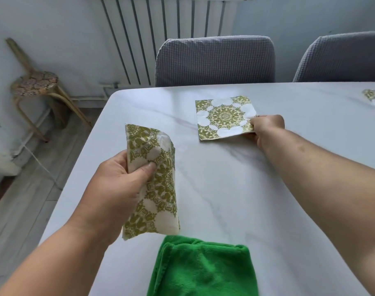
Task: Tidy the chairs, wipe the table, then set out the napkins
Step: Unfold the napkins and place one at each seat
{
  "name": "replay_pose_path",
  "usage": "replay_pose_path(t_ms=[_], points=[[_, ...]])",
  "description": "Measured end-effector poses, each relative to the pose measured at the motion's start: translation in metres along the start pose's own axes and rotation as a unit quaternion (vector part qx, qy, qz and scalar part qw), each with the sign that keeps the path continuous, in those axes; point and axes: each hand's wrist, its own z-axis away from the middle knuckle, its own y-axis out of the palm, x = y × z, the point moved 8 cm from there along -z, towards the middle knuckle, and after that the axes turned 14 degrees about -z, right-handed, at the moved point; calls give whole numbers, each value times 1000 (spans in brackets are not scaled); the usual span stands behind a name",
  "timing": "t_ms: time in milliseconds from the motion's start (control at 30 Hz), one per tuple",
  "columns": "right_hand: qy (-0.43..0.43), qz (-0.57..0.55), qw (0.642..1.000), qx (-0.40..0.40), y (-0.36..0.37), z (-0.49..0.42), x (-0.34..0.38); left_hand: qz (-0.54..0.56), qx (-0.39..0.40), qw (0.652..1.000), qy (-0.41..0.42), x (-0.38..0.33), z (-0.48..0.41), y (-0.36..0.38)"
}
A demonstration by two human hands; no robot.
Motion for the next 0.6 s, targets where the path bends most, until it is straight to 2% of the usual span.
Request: replay_pose_path(t_ms=[167,333,533,600], points=[[13,2,1000,-25,-8,0,-4,5,3,1000,1,-5,-1,5],[16,-38,999,-3,4,5,4,7,-5,1000,3,-9,-3,6],[-61,-81,984,147,76,46,65,15,4,1000,6,-13,-6,10],[-67,-131,973,180,90,59,82,17,7,1000,9,-16,-8,12]])
